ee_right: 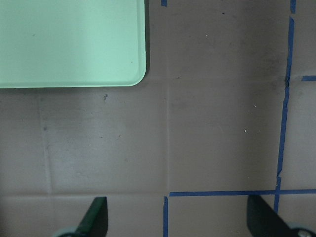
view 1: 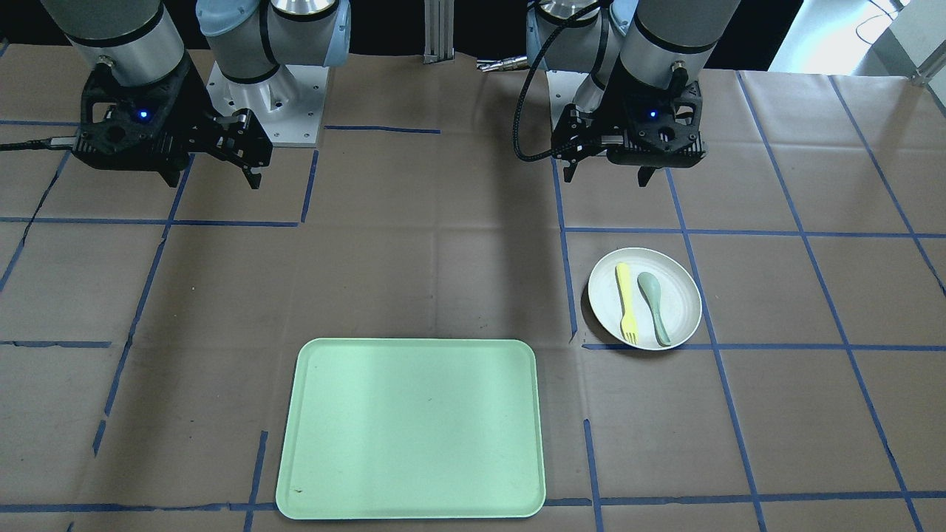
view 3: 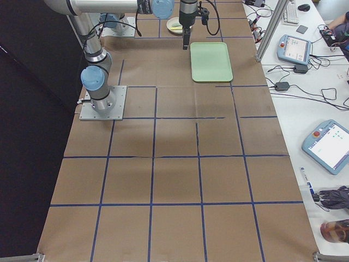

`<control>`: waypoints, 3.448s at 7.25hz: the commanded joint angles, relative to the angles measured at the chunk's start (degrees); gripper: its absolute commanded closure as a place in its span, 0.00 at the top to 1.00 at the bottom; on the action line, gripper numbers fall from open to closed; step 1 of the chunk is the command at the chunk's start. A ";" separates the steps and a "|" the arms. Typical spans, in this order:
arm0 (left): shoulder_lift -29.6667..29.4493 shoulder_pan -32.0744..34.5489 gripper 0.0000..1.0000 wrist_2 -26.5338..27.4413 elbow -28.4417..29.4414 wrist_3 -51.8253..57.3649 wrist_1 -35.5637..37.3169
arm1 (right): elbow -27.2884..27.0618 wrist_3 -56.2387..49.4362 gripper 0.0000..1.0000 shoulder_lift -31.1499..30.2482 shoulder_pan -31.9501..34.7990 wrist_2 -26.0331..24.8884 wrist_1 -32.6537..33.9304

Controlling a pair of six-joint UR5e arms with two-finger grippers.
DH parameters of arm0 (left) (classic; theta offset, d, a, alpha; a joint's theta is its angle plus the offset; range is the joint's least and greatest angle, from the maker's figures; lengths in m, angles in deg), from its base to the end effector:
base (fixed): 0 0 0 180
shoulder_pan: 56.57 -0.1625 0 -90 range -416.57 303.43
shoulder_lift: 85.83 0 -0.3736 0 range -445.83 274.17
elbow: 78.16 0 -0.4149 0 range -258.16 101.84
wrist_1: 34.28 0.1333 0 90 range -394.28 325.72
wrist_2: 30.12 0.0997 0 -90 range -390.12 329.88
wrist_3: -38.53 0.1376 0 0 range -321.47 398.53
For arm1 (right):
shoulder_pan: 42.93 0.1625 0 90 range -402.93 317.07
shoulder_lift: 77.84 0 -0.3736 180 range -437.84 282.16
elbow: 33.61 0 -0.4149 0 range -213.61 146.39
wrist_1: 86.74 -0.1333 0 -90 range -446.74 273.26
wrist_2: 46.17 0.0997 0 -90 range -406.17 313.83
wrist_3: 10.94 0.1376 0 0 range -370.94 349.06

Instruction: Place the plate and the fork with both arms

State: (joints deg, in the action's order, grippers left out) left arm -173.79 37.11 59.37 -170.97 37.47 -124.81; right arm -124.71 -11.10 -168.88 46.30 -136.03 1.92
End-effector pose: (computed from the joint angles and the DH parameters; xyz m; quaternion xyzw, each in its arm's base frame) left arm -0.1662 -0.4885 0.3905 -0.0228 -0.9997 -0.0115 0.0040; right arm 0.1268 -0.5062 0.3956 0.0053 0.9999 0.0122 0.0013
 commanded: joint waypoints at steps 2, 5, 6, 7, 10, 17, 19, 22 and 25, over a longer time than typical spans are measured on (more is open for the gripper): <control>0.86 0.00 1.00 1.29 -0.61 0.45 -0.52 | -0.13 -0.01 1.00 -0.01 -0.02 -0.05 0.02; -0.19 -2.44 1.00 0.59 -2.28 2.10 0.18 | -0.22 -0.10 1.00 -0.01 -0.02 -0.14 0.11; -0.19 -6.37 1.00 0.41 -4.90 8.64 1.58 | -0.22 -0.10 1.00 -0.01 -0.02 0.04 0.11; 0.16 -10.85 1.00 0.15 -8.67 12.80 6.38 | -0.22 -0.10 1.00 -0.01 -0.11 0.04 0.11; -0.01 -21.14 1.00 -3.54 -15.90 20.38 7.65 | -0.22 -0.10 1.00 -0.01 -0.02 0.13 0.11; -9.75 -34.18 1.00 -5.56 -24.88 34.88 25.37 | -0.22 -0.10 1.00 -0.01 -0.02 0.21 0.11; -14.14 -37.41 0.99 -7.48 -25.14 36.21 28.65 | -0.22 -0.10 1.00 -0.01 -0.02 0.21 0.11; -17.24 -38.14 0.99 -11.61 -25.75 38.86 34.28 | -0.22 -0.10 1.00 -0.01 -0.02 0.21 0.11; -17.68 -38.14 0.70 -13.74 -25.85 38.86 34.02 | -0.22 -0.10 1.00 -0.01 0.07 0.30 0.11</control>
State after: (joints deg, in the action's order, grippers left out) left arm -191.30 -1.01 45.80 -196.76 76.34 -90.74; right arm -124.93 -11.20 -168.90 46.30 -135.76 2.03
